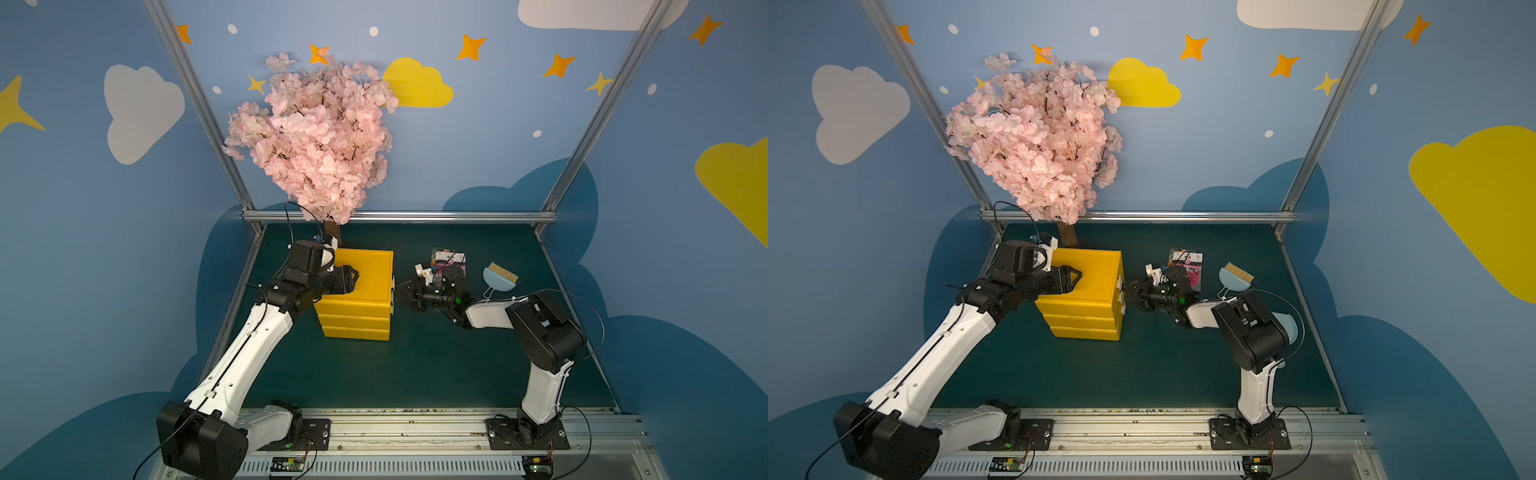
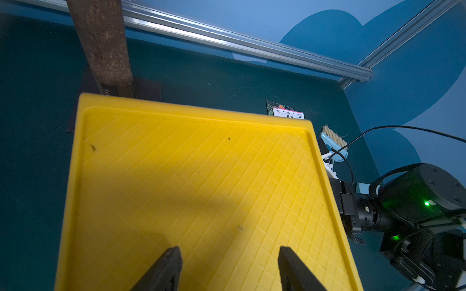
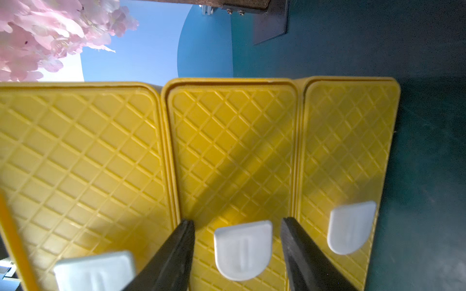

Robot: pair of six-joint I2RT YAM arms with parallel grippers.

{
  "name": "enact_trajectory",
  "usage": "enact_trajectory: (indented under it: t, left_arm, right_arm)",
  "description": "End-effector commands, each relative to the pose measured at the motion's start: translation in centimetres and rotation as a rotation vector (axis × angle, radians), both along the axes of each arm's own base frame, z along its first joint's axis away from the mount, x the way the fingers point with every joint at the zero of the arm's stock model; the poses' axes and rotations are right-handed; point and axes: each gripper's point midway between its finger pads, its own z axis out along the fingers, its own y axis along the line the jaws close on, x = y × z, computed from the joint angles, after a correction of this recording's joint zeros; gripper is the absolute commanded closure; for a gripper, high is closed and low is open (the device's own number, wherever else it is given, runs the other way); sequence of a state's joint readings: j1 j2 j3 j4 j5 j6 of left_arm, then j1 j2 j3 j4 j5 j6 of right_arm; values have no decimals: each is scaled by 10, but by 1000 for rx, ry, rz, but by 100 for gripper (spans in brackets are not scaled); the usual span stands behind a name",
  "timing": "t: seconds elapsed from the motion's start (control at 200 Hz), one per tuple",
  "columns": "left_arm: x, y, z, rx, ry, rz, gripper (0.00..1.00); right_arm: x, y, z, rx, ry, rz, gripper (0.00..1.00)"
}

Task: Take the seed bags out of the drawer
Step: Open the drawer in the storage box.

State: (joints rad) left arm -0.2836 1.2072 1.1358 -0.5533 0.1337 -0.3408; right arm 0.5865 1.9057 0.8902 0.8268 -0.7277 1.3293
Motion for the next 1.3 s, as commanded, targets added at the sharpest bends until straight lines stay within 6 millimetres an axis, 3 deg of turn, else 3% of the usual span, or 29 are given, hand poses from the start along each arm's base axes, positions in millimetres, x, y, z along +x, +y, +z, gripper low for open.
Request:
enact_trajectory:
  t: [0.0, 0.355, 0.701, 0.911, 1.292]
  left_arm:
    - [-41, 11, -69, 79, 299, 8, 33]
    - [-41, 10, -71, 78, 305, 8, 34]
    - [-41, 10, -72, 79, 308, 11, 33]
    - [-41, 10, -71, 78, 306, 9, 33]
    - [-40, 9, -71, 81, 304, 9, 33]
  right_arm:
    - [-5, 7, 6, 51, -16, 24, 43]
    - [-13, 12, 6, 86, 4, 28, 45]
    - [-19, 11, 0, 111, 24, 19, 61]
    - [-17, -2, -2, 103, 24, -8, 66]
    - [-9, -45, -2, 92, 24, -73, 72]
